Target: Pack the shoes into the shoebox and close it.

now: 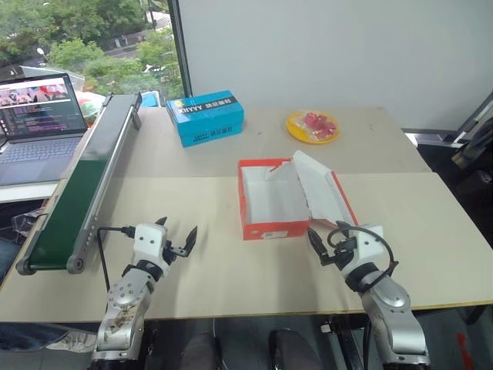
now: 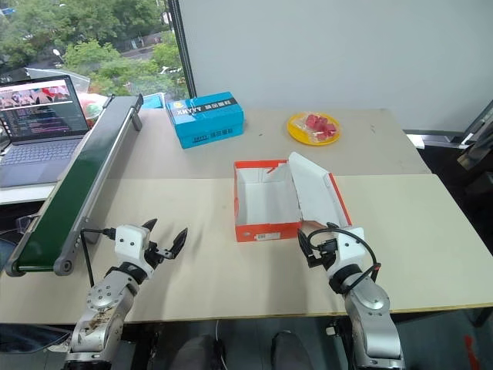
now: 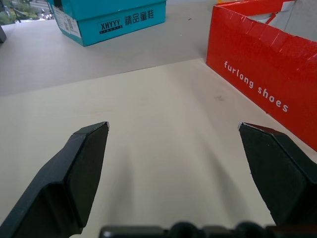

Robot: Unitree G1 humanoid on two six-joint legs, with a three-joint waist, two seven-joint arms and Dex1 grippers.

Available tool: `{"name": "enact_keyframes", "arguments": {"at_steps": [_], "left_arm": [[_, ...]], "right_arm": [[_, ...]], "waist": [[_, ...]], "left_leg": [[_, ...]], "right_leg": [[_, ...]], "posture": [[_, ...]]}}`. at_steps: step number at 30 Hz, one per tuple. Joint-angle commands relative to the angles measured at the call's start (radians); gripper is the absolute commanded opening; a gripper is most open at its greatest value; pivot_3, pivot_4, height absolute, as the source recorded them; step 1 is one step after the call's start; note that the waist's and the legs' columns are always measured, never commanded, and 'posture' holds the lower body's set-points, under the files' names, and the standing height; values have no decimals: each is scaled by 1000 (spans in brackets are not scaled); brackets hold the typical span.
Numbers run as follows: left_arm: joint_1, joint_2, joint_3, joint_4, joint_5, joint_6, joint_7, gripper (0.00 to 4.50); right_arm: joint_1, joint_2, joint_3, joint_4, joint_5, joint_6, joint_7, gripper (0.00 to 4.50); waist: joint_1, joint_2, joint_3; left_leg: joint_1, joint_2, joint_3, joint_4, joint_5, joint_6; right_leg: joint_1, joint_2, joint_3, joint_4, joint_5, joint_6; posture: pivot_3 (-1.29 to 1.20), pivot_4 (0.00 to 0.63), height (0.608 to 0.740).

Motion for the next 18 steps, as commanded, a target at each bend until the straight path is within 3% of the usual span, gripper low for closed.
{"name": "enact_keyframes", "arguments": {"at_steps": [1, 8, 13, 18], "left_arm": [[-17, 1, 1, -5, -16, 18, -7, 4500], [-88, 25, 21, -90, -73, 96, -21, 4500], [-280, 43, 96, -136, -95, 217, 79, 4500], [-444, 92, 136, -111, -86, 329, 135, 4500]], "right_arm": [[-13, -6, -9, -19, 2, -32, -10, 4485], [-66, -44, -74, -108, -20, 35, -103, 4485], [-297, -96, -117, -179, 52, 238, -150, 4485], [-529, -181, -13, -54, 52, 397, -64, 4485]], "waist": [[0, 0, 0], [0, 0, 0], [0, 0, 0], [-4, -1, 0]], "left_leg": [[0, 0, 0, 0, 0, 0], [0, 0, 0, 0, 0, 0], [-1, 0, -1, 2, 0, 0], [-1, 0, -2, 0, 0, 0]], "right_leg": [[0, 0, 0, 0, 0, 0], [0, 0, 0, 0, 0, 0], [-1, 1, 0, 1, 1, 0], [0, 2, 0, 0, 1, 0]], "posture": [[0, 150, 740], [0, 150, 740], [0, 150, 740], [0, 150, 740]]}}
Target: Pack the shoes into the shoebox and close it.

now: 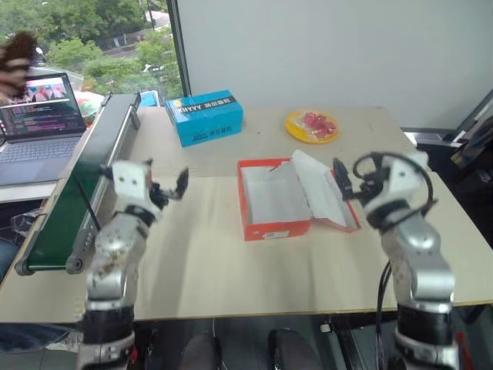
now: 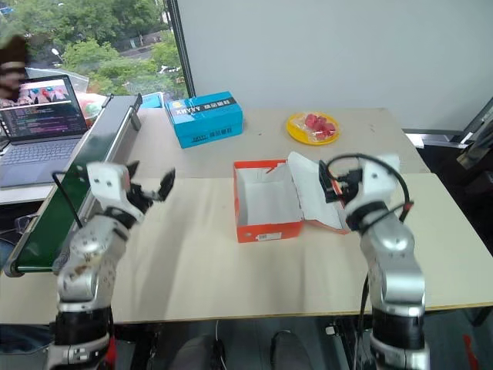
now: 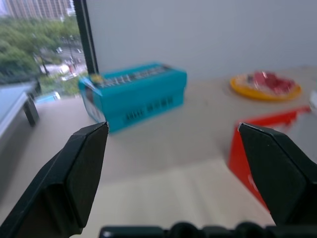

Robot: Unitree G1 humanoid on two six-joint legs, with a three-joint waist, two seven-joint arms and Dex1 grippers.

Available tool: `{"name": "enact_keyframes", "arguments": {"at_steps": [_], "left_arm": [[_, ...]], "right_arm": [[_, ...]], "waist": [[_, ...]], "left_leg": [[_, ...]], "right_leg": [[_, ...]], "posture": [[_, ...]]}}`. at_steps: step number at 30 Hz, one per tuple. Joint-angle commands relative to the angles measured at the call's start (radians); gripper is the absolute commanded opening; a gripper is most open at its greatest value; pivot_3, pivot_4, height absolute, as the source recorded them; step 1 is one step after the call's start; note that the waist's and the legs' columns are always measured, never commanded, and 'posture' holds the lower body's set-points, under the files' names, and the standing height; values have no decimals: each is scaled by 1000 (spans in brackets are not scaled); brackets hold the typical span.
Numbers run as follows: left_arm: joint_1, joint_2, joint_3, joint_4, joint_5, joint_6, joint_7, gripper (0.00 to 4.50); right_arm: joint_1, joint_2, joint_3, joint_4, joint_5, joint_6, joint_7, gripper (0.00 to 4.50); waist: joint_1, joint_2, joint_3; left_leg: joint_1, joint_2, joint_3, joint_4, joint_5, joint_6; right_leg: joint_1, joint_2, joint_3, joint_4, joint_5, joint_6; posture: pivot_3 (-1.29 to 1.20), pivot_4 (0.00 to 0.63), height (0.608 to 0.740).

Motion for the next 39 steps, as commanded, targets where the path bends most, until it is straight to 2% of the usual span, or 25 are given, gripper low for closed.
{"name": "enact_keyframes", "arguments": {"at_steps": [1, 6, 12, 17, 25, 29, 32, 39], "left_arm": [[-50, 36, 32, -28, -1, 82, 40, 4500], [-42, 59, 91, -107, -31, 254, 97, 4500], [44, 38, 143, -216, -58, 399, 149, 4500], [86, 20, 151, -266, -67, 433, 172, 4500], [149, 27, 254, -326, -82, 429, 193, 4500], [161, 81, 329, -258, -67, 387, 171, 4500], [190, 128, 390, -124, -69, 284, 106, 4500], [202, 267, 397, 186, -64, 38, -101, 4500]], "right_arm": [[-104, -15, 46, 70, 20, 80, 48, 4485], [-265, 26, 111, 221, 75, 106, 160, 4485], [-348, 93, 201, 369, 112, 72, 322, 4485], [-368, 139, 212, 439, 100, 23, 359, 4485], [-383, 196, 230, 479, 98, -26, 404, 4485], [-393, 212, 233, 482, 100, -21, 409, 4485], [-385, 224, 251, 454, 119, -4, 449, 4485], [-342, 190, 314, 401, 104, -10, 545, 4485]], "waist": [[1, 0, 0], [-3, 0, 0], [-1, 0, 1], [8, -1, 1], [0, -1, 1], [0, -1, 1], [-2, -1, 1], [3, -1, 1]], "left_leg": [[-1, 0, 0, 0, 0, 0], [-3, -1, 1, 1, 0, 0], [-3, 0, 0, 0, 0, 0], [-5, -1, -1, 2, 0, 0], [-5, 0, -1, 1, 0, -1], [-5, 0, -1, 1, 0, -1], [-5, 0, -1, 0, 0, -1], [-5, 1, 0, 0, 0, -1]], "right_leg": [[0, 0, 0, 0, 0, 0], [-2, -2, 0, 0, 1, 1], [-2, -2, -1, -1, 1, 1], [-2, -4, -3, 0, 1, 1], [-4, -3, -2, 0, 2, 1], [-4, -3, -3, 0, 2, 0], [-4, -3, -3, 0, 2, 0], [-5, -5, -4, 0, 1, -1]], "posture": [[0, 150, 740], [0, 150, 740], [0, 150, 740], [0, 150, 740], [0, 150, 740], [0, 150, 740], [0, 150, 740], [0, 150, 740]]}}
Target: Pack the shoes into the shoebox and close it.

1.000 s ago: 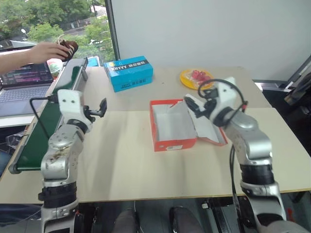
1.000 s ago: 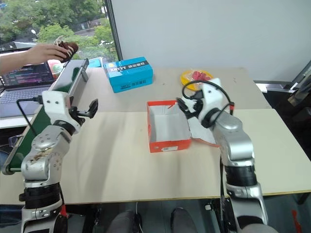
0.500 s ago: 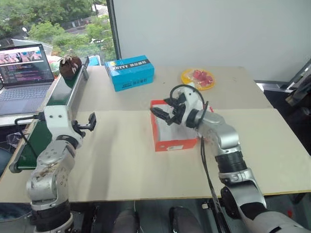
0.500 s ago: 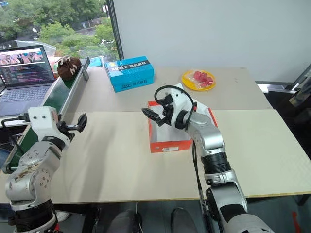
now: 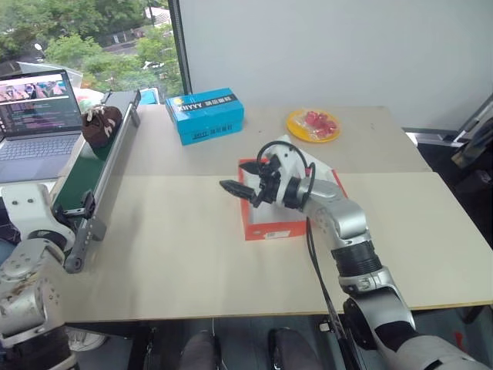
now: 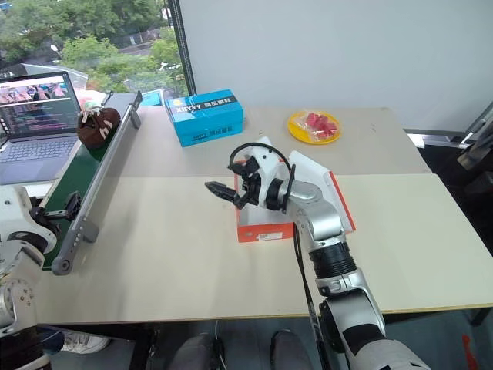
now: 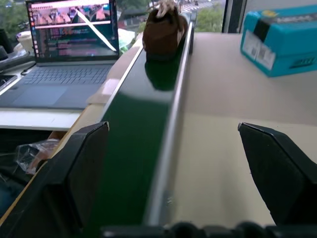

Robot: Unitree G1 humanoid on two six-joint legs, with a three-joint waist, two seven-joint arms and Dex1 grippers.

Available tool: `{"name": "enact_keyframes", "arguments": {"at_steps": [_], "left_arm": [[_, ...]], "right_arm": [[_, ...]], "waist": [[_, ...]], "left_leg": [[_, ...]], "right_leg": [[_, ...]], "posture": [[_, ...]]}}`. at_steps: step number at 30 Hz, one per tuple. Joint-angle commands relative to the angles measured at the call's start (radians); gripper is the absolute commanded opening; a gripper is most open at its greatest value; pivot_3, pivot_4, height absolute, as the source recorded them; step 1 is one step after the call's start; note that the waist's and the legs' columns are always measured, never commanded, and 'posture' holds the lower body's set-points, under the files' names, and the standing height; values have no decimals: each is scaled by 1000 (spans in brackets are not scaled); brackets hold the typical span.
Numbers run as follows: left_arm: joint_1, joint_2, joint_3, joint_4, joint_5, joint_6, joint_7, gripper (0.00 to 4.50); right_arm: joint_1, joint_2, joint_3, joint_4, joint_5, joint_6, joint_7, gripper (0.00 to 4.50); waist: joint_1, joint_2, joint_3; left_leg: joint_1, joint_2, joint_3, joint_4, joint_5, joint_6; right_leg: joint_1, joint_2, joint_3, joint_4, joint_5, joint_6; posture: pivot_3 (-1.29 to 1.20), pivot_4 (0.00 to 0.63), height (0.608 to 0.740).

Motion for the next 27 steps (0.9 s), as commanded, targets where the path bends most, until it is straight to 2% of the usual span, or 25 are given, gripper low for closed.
{"name": "enact_keyframes", "arguments": {"at_steps": [1, 8, 16, 27], "left_arm": [[-24, 79, 8, 136, -2, -138, -114, 4500], [-104, 166, 19, 455, -34, -250, -241, 4500], [-245, 254, -35, 796, -2, -368, -314, 4500], [-395, 281, -122, 1055, 41, -461, -345, 4500]], "right_arm": [[8, -27, 7, -51, 9, -19, 39, 4485], [15, -53, 25, -49, -24, -16, 26, 4485], [33, -84, 26, -63, -46, -18, 11, 4485], [35, -102, 20, -90, -50, -5, -1, 4485]], "waist": [[2, 0, 0], [-2, 0, 0], [-3, -1, 0], [-1, -2, 0]], "left_leg": [[0, 0, 0, 0, 0, 0], [-1, 1, 1, 0, 0, 0], [-6, 1, 4, 0, 0, 0], [-9, 0, 9, 1, 0, -1]], "right_leg": [[0, 0, -1, 0, 0, 0], [-2, 0, -1, 0, 0, -1], [-8, 0, -1, 2, 1, -2], [-9, 0, -2, 2, 1, -2]], "posture": [[0, 150, 740], [0, 150, 740], [0, 150, 740], [0, 150, 740]]}}
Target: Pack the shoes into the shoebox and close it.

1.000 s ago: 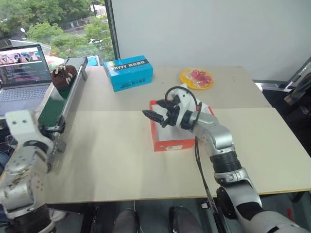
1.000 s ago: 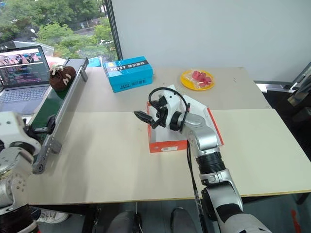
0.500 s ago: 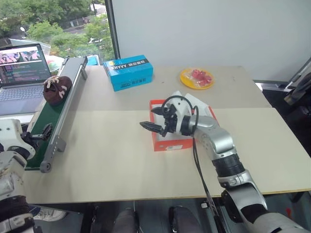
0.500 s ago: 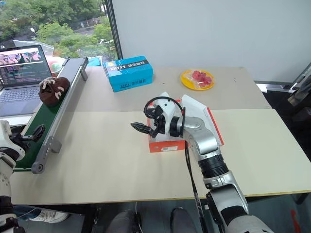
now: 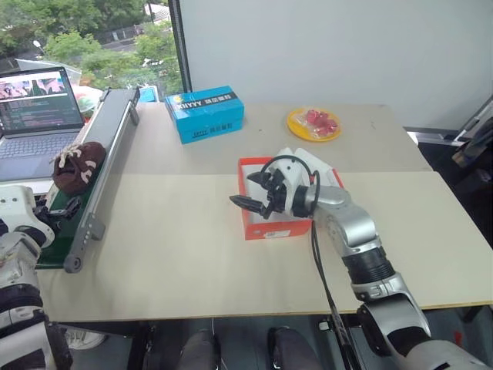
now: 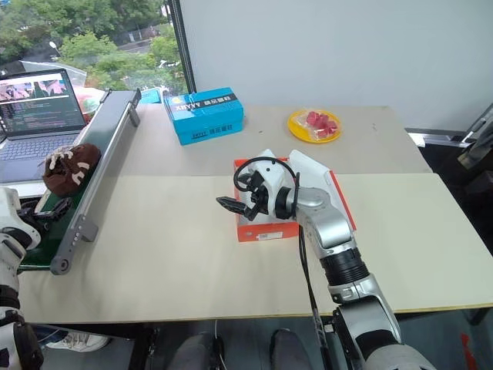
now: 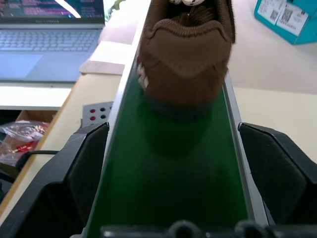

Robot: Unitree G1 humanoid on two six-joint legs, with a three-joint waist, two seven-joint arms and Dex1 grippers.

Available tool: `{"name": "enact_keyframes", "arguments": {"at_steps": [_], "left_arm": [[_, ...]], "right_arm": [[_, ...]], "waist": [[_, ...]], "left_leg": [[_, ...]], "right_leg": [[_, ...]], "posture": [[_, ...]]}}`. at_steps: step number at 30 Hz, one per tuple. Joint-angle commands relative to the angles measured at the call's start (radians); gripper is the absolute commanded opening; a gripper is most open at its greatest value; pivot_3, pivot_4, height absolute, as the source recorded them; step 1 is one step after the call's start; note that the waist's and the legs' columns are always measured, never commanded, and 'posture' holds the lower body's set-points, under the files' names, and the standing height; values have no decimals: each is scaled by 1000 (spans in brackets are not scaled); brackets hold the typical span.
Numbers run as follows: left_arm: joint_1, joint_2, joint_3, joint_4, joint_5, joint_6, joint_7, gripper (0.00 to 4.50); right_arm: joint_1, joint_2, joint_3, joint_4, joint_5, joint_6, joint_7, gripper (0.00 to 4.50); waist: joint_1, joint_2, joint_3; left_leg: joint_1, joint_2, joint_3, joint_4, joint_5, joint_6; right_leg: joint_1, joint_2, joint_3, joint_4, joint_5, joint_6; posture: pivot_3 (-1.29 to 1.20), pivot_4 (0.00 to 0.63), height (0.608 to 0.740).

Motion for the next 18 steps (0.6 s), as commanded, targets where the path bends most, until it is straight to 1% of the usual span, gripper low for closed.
{"name": "enact_keyframes", "arguments": {"at_steps": [1, 7, 8, 9, 12, 15, 18], "left_arm": [[-51, 28, -26, 52, 20, -53, -11, 4500], [-80, 34, -46, 106, 27, -59, -6, 4500], [-80, 31, -46, 105, 20, -61, -22, 3968], [-79, 29, -46, 102, 14, -62, -34, 3808], [-83, 8, -53, 36, 4, -38, -20, 2768], [-106, -28, -65, -92, -16, 20, 9, 2672], [-119, -89, -77, -300, -59, 84, 33, 2672]], "right_arm": [[-6, -11, -17, -51, 1, -3, -12, 4485], [2, -25, -15, -64, 1, 3, -23, 4485], [2, -26, -14, -66, 0, 4, -26, 4500], [3, -28, -14, -68, 0, 5, -28, 4500], [5, -32, -16, -75, 0, 10, -37, 4500], [7, -35, -23, -85, 7, 26, -43, 4500], [-2, -8, -76, -96, 67, 78, -69, 4500]], "waist": [[0, 0, 0], [0, 0, 0], [0, 0, 0], [2, 0, 0], [9, 0, 0], [13, -1, 0], [17, -4, 1]], "left_leg": [[0, 0, 0, 0, 0, 0], [-1, 0, 0, 0, 0, 0], [-1, 0, 0, 0, 0, 0], [-1, 0, 0, 1, 0, 0], [-1, 0, 0, 1, 0, 0], [-2, 0, 0, 2, 0, 0], [-4, 0, -1, 2, 0, 0]], "right_leg": [[0, 0, 0, 0, 0, 0], [-1, 0, 0, 0, 0, 0], [-1, 0, 0, 0, 0, 0], [-1, 0, 0, 1, 0, 0], [0, 0, -1, 1, 0, 0], [0, 0, -2, 1, 0, 0], [0, 0, -2, 1, 1, 1]], "posture": [[0, 150, 740], [0, 150, 740], [0, 150, 740], [0, 150, 740], [0, 150, 740], [0, 150, 740], [0, 150, 740]]}}
